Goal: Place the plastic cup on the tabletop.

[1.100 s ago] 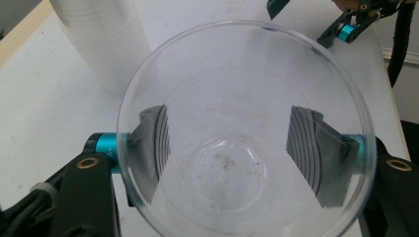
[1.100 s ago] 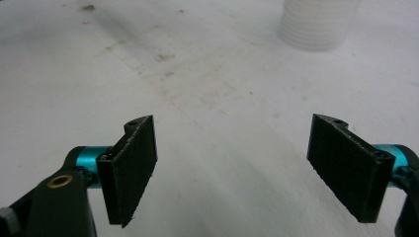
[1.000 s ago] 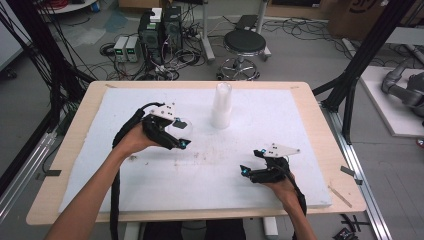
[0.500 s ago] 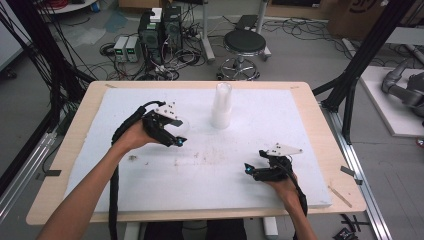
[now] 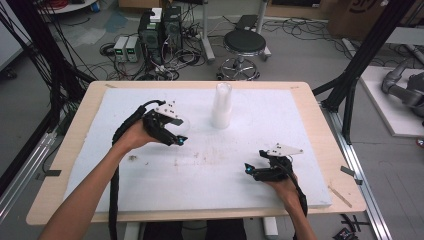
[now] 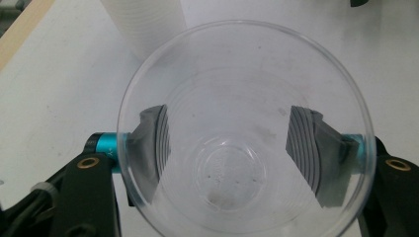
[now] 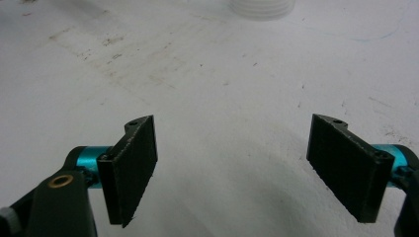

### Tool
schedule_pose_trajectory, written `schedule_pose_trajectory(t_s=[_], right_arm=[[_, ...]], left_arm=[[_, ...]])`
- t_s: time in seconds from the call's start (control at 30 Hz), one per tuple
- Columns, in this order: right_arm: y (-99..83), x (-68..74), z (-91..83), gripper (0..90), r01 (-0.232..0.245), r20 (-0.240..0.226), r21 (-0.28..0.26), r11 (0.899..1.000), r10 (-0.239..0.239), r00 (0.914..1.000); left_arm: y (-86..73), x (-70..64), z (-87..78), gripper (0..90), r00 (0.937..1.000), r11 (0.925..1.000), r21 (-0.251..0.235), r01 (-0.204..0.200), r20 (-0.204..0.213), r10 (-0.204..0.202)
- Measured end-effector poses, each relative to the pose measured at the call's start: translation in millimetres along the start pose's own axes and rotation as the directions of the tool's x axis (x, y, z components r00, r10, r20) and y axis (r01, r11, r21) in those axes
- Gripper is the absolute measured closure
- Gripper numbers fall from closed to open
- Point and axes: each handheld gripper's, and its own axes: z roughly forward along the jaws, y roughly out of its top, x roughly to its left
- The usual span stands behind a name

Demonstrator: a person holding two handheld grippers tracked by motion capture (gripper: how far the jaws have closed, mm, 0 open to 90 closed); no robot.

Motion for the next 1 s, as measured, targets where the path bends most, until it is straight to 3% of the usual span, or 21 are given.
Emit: schedule_pose_trajectory(t_s=[0.23, 0.5, 0.6, 1.0], right_arm=[[-0.2, -0.2, -0.1, 19.5, 0.001, -0.001, -0.002, 1.0, -0.001, 1.0], [-0.2, 0.4, -0.1, 19.5, 0.002, 0.0, -0.001, 1.0, -0.002, 1.0], [-0.2, 0.4, -0.2, 19.5, 0.002, -0.001, -0.002, 1.0, -0.002, 1.0], [-0.4, -0.4, -0.6, 19.5, -0.008, -0.008, -0.004, 1.0, 0.008, 0.9999]], left_arm=[[5.8, -2.0, 7.7, 32.9, 0.9997, 0.9999, -0.005, 0.009, -0.024, -0.009], [7.4, -8.5, 33.1, 32.9, 0.9995, 0.9993, -0.024, 0.028, -0.016, -0.029], [7.4, -9.5, 41.2, 32.8, 0.9996, 0.9996, 0.012, 0.025, -0.015, -0.025], [5.4, -8.4, 53.8, 32.9, 0.9984, 0.997, 0.053, 0.057, -0.001, -0.057]])
